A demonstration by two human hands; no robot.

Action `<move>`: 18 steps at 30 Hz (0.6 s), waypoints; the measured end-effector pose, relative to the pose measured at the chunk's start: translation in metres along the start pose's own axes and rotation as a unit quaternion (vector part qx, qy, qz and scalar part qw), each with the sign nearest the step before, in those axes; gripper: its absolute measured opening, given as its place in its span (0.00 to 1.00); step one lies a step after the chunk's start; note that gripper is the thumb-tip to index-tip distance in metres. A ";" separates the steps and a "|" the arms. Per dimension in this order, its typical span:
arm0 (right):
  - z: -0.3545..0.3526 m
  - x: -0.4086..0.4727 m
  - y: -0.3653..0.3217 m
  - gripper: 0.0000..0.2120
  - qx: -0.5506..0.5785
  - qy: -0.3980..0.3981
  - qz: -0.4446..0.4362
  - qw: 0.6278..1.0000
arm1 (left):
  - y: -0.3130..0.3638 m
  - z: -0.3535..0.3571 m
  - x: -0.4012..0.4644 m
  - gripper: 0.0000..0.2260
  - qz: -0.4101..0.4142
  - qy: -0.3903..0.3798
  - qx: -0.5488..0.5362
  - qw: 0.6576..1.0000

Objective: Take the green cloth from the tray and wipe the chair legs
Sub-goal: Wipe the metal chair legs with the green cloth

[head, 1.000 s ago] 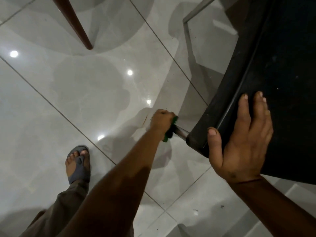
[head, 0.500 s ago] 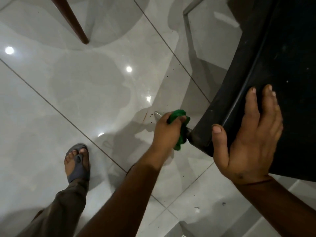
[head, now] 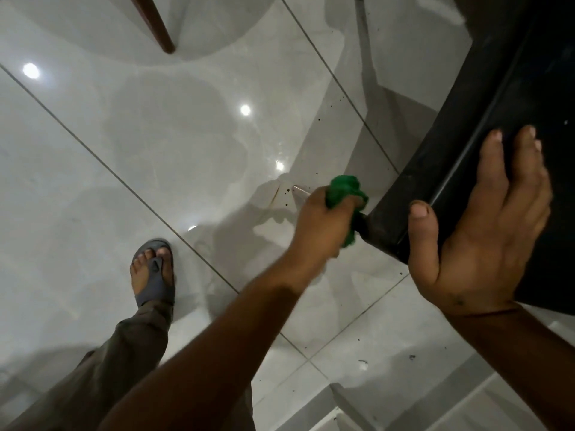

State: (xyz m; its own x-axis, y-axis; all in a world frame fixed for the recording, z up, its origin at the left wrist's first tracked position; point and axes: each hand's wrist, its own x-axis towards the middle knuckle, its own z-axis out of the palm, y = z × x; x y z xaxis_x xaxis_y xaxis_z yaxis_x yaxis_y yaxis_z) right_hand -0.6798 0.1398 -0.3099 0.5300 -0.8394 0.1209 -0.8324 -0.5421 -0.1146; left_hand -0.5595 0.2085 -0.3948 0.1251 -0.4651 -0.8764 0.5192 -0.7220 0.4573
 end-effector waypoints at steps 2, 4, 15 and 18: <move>-0.001 0.000 0.000 0.38 -0.002 -0.003 -0.001 1.000 | 0.002 0.004 -0.032 0.08 0.078 -0.015 -0.006 0.997; -0.001 0.000 -0.001 0.38 0.000 -0.005 0.002 1.000 | 0.007 0.000 -0.011 0.06 0.070 -0.010 -0.008 0.997; 0.001 0.001 0.002 0.40 0.005 -0.004 0.001 1.000 | -0.008 -0.021 0.092 0.08 -0.152 0.020 0.020 0.988; 0.001 0.000 0.001 0.39 0.000 -0.003 0.000 1.000 | 0.012 -0.006 0.018 0.05 -0.035 -0.011 0.029 0.999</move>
State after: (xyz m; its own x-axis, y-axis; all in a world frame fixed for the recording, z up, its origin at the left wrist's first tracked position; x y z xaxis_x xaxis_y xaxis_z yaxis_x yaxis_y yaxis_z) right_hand -0.6811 0.1395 -0.3109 0.5305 -0.8398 0.1158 -0.8327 -0.5418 -0.1146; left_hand -0.5456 0.1941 -0.4061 0.0713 -0.4230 -0.9033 0.4753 -0.7818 0.4036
